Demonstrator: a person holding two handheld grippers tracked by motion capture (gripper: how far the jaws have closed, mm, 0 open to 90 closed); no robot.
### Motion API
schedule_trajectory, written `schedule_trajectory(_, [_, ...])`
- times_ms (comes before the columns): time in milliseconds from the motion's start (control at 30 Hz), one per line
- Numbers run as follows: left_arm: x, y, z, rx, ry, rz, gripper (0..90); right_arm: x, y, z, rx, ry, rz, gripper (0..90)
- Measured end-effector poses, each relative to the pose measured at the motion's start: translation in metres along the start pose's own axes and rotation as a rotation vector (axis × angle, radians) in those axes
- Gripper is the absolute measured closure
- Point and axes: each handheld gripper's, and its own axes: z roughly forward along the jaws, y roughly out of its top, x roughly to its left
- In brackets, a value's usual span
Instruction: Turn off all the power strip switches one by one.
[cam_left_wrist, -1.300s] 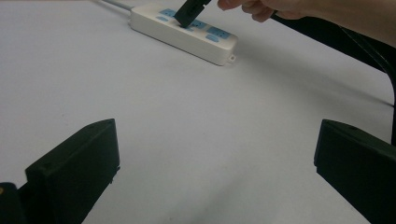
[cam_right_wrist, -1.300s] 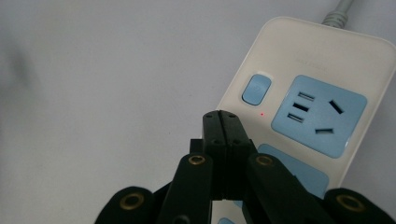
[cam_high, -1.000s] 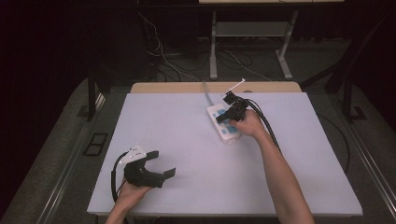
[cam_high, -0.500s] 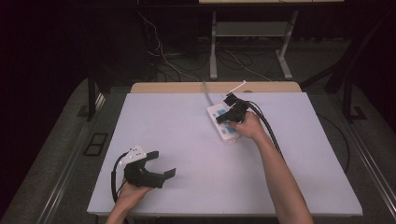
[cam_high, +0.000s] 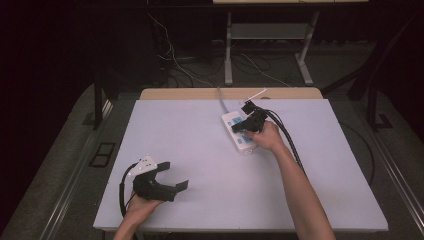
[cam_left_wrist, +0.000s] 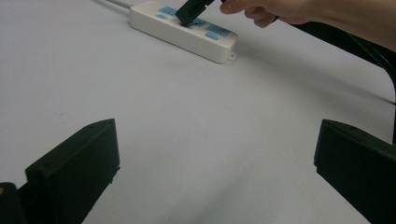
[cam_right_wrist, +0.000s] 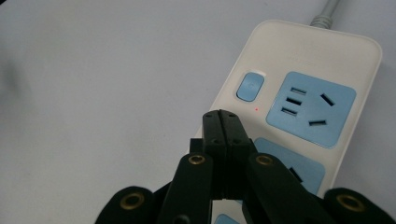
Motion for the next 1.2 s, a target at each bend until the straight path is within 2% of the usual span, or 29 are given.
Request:
schedule_trajectory(133, [0.001,0.0,0.0,0.0,-0.002,-0.002,0.0,-0.001,0.0,0.0,-0.003,0.007,0.013,90.0])
schedule_trajectory(267, [0.001,0.0,-0.001,0.0,-0.001,0.0,0.0,0.002,0.002,0.0,0.011,-0.012,-0.008,90.0])
schedule_trajectory(533, [0.002,0.0,-0.001,-0.002,-0.001,-0.002,0.0,0.002,0.004,-0.003,0.002,-0.001,0.011,90.0])
schedule_trajectory(600, [0.002,0.001,-0.001,-0.002,-0.001,-0.002,0.0,0.004,0.006,-0.004,0.034,-0.028,-0.011,90.0])
schedule_trajectory(700, [0.002,0.001,-0.001,-0.005,-0.002,-0.003,0.0,0.005,0.006,-0.006,0.045,-0.035,-0.015,90.0])
schedule_trajectory(967, [0.001,0.001,-0.001,-0.003,-0.002,-0.002,0.0,0.001,0.01,-0.018,0.014,-0.037,0.002,90.0])
schedule_trajectory(1200, [0.002,0.001,-0.001,-0.002,-0.002,-0.002,0.0,-0.003,0.024,-0.025,-0.012,-0.041,-0.005,90.0])
